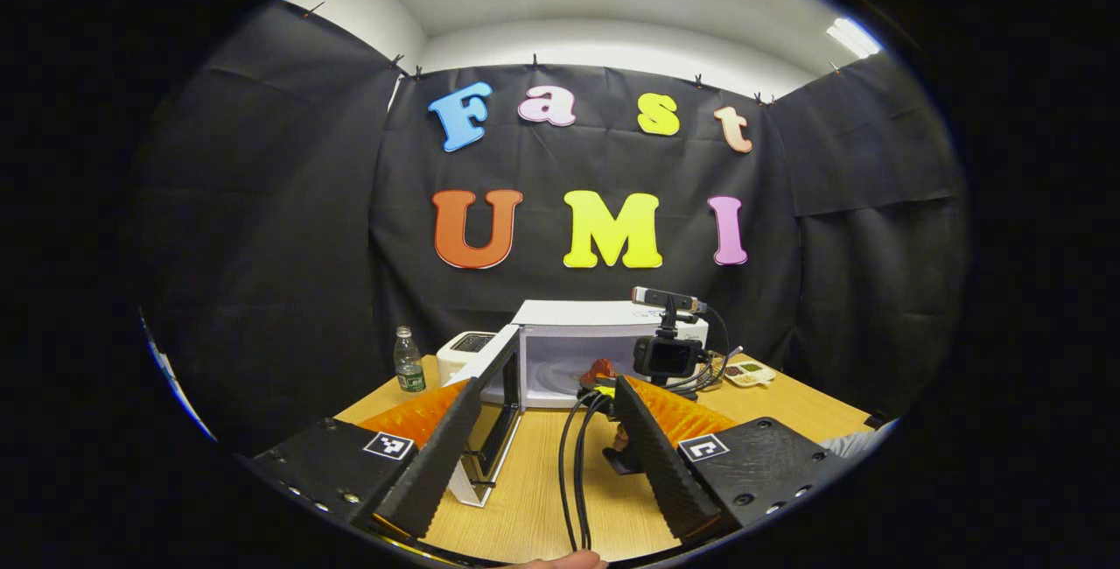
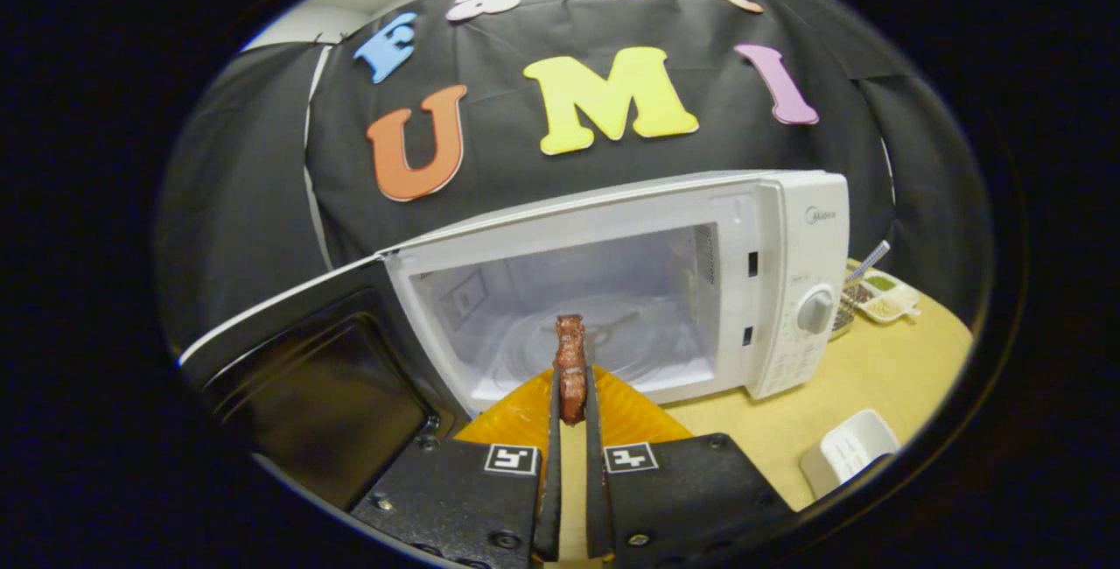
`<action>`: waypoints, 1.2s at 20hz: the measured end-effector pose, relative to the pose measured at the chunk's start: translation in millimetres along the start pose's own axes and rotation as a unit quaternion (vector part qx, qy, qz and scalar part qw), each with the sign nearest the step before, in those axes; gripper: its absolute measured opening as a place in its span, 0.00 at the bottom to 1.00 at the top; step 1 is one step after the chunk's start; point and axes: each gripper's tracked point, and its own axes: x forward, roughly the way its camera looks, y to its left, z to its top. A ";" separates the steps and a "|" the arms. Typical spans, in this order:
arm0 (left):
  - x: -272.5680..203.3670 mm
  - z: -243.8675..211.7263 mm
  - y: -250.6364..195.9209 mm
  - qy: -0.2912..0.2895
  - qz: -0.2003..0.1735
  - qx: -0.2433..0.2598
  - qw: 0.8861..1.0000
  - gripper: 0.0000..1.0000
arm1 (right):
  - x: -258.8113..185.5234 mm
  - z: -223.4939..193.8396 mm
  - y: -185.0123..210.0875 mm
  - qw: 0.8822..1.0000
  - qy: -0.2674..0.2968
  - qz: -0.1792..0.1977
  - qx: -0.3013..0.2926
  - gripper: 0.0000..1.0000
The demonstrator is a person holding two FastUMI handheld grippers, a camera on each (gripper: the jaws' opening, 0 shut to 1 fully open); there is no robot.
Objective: Open the microwave oven with the left hand, put the food in, and close the microwave oven.
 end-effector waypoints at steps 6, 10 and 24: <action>1.2 -5.5 23.4 0.001 0.016 0.004 1.000 0.94 | 69.7 -19.4 -9.0 0.990 -0.014 -0.052 0.133 0.15; 6.2 -14.2 35.8 0.010 0.030 -0.004 0.999 0.93 | 96.9 -20.9 1.0 0.981 -0.024 -0.048 0.184 0.14; 13.0 -28.8 52.0 0.025 0.028 -0.005 0.999 0.94 | 128.6 -30.5 -10.2 0.975 -0.042 -0.069 0.206 0.13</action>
